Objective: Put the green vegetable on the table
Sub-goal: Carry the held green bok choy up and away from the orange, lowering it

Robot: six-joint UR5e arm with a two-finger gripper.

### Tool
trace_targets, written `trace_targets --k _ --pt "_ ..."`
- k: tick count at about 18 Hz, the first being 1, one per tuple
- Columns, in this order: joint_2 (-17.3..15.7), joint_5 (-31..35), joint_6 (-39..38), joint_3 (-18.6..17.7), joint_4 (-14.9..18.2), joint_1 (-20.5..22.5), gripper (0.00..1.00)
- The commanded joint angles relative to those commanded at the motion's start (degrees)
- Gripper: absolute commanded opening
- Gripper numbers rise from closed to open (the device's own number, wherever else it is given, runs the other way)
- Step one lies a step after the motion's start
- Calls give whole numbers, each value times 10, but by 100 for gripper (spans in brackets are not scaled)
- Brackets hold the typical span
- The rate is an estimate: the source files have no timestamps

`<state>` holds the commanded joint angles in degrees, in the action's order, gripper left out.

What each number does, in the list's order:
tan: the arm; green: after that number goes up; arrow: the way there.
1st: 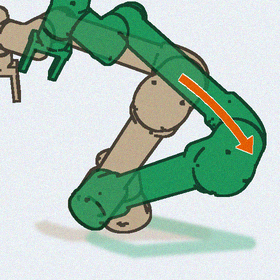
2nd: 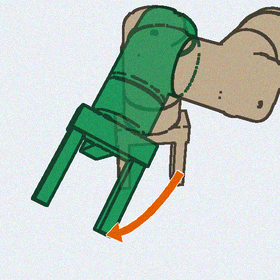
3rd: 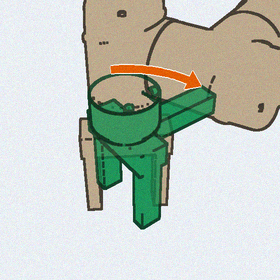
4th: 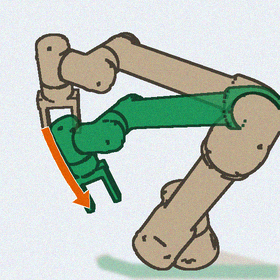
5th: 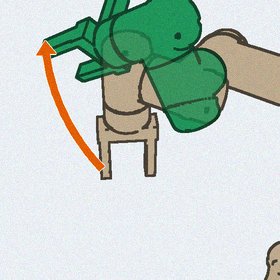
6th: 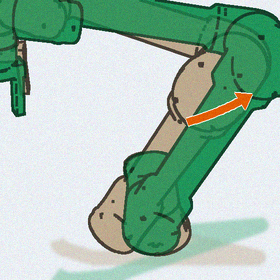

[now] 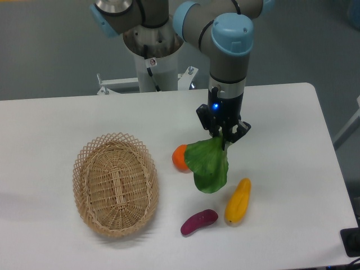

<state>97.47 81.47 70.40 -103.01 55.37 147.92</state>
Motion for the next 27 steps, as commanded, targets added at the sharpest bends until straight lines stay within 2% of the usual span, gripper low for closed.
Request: trace_targets --k 10,14,17,20,27 --pt "-5 4 27 -35 -8 1 32" --pt "-19 3 131 -79 -10 25 33" --pt "-18 4 183 -93 -11 43 32" --pt "-17 3 258 -112 -11 82 32" --pt "-3 2 367 -127 -11 137 32"
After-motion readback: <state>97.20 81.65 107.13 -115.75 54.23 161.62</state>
